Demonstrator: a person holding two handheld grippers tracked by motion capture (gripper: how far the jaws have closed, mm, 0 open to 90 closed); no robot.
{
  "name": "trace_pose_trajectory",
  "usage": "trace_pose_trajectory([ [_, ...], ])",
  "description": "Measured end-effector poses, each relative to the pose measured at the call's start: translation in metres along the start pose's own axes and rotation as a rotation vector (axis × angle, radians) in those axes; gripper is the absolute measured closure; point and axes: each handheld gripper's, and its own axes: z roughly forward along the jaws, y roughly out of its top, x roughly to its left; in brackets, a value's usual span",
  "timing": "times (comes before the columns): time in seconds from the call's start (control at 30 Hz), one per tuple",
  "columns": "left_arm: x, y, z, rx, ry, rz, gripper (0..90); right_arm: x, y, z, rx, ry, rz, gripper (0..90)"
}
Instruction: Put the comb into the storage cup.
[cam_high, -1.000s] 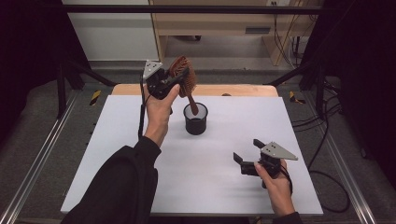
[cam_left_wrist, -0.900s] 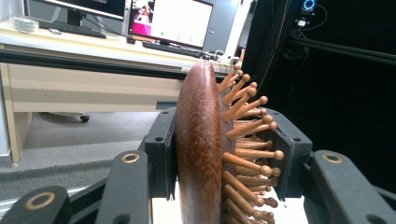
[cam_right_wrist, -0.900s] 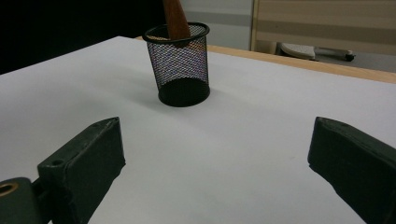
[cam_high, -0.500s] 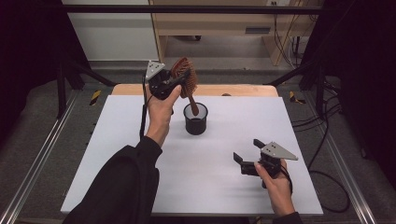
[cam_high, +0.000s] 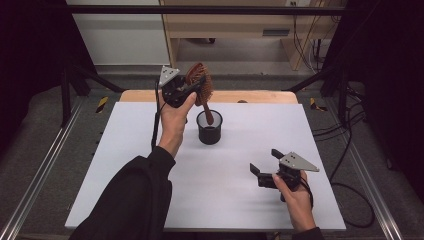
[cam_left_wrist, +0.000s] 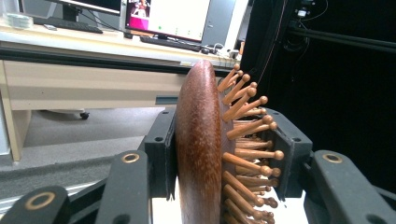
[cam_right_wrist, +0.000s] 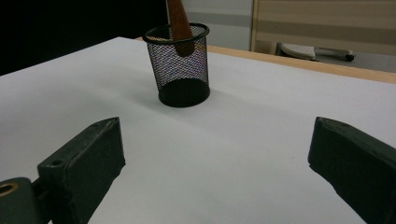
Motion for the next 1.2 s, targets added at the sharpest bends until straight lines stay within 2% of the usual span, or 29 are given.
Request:
trace_pose_trajectory([
  [1.2, 0.004, -0.011, 0.005, 0.025, 0.005, -0.004, 51.4, 0.0, 0.0, 0.0, 0.002, 0.001, 0.0, 3.9],
])
